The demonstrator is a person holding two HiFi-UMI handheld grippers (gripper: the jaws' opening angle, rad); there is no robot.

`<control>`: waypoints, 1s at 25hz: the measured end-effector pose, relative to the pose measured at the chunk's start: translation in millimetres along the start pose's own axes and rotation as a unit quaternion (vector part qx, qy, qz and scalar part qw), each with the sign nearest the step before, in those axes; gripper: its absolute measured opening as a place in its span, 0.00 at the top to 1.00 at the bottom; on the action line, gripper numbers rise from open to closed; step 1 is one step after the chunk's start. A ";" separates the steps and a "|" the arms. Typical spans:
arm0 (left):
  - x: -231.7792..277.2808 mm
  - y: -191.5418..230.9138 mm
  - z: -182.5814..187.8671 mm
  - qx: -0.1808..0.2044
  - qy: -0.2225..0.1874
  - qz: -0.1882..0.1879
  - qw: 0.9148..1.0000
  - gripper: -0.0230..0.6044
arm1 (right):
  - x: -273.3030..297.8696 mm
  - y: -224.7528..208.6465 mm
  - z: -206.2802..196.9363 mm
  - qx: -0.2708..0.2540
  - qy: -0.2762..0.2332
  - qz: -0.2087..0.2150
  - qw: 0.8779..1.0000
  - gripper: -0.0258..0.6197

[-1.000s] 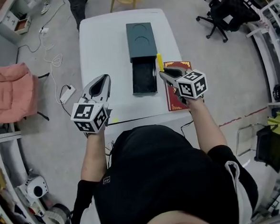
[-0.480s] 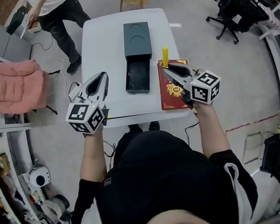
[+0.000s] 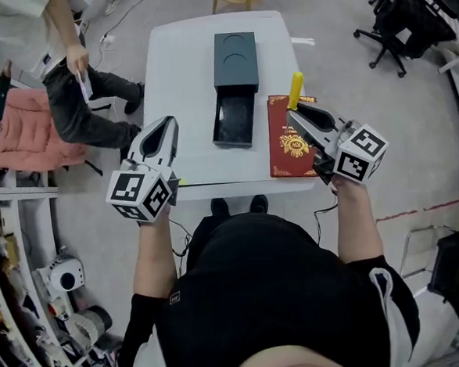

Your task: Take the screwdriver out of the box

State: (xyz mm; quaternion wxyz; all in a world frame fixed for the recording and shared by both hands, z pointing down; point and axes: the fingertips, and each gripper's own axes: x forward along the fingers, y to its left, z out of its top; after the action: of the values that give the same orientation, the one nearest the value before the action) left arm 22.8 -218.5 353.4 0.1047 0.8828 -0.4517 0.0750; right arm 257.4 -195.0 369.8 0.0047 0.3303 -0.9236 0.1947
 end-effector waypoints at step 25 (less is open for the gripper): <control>-24.7 67.7 27.7 0.027 -0.042 0.009 0.999 0.93 | 45.3 36.5 34.5 -0.073 -0.047 -0.024 0.996 0.83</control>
State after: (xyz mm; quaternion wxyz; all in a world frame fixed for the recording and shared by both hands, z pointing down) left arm -45.5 -244.7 328.9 0.0607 0.8835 -0.4616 0.0511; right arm 203.8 -209.3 331.1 -0.0102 0.3598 -0.9263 0.1112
